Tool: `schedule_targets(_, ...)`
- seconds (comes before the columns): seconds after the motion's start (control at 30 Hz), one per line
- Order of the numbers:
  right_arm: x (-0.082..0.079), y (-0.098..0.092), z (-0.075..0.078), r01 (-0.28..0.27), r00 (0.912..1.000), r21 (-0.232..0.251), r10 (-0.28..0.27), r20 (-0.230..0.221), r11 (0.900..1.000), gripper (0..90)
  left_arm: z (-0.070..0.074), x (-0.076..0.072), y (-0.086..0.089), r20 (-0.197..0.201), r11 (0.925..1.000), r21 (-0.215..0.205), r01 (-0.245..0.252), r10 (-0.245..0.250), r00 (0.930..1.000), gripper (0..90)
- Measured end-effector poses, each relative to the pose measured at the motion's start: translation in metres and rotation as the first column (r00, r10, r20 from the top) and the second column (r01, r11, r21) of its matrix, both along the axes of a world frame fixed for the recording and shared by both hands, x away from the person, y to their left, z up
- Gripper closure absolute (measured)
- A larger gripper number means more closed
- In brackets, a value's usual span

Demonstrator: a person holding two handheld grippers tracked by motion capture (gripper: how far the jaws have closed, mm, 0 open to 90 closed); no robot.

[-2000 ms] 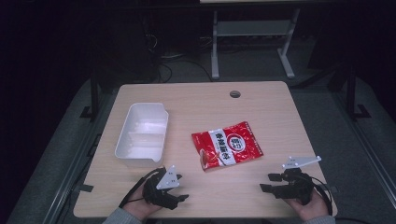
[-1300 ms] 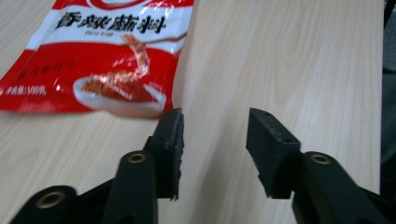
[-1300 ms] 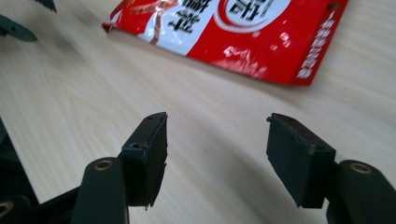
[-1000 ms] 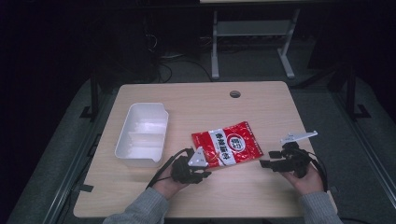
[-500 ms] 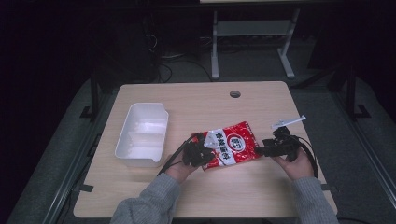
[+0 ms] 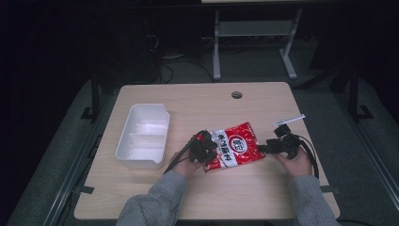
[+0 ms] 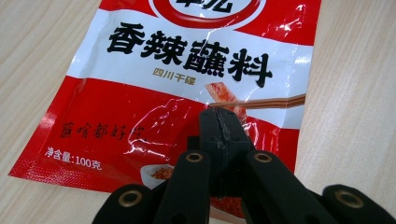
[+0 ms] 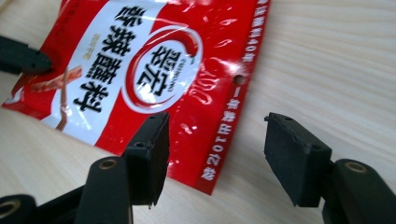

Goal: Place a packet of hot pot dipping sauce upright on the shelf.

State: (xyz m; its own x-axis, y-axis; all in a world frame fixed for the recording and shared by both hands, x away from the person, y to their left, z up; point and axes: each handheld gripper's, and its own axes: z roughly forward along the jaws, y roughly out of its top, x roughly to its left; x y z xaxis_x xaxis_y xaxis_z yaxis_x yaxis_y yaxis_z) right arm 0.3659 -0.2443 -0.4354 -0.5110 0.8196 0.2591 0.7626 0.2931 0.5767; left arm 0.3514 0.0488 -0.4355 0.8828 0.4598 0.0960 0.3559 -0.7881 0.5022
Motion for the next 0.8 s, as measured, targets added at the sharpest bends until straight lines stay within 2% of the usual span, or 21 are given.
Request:
schedule_targets(0.07,0.0,-0.003,0.0,0.016,0.9998,0.018,-0.016,0.006,1.0,39.4,0.0,-0.001,-0.001,0.012,0.9999,0.012,0.007,-0.007,0.9999,90.0)
schedule_targets(0.27,0.0,-0.012,-0.005,0.055,0.9985,0.056,-0.055,0.002,0.997,40.6,-0.001,-0.001,-0.002,0.005,0.9999,0.011,0.003,-0.003,1.0,90.0)
schedule_targets(0.47,0.001,-0.014,-0.016,0.062,0.9966,0.097,-0.056,-0.061,0.993,45.7,-0.001,-0.003,-0.004,0.025,0.9996,0.029,0.006,-0.007,0.9997,90.0)
schedule_targets(0.7,0.002,-0.008,-0.02,0.05,0.9945,0.108,-0.04,-0.097,0.993,49.4,-0.001,-0.004,-0.003,0.028,0.9996,0.028,0.006,-0.007,0.9996,90.0)
schedule_targets(0.8,0.003,-0.003,-0.023,0.04,0.993,0.086,-0.03,-0.114,0.995,51.0,-0.001,-0.004,-0.004,0.033,0.9996,0.028,0.007,-0.008,0.9994,90.0)
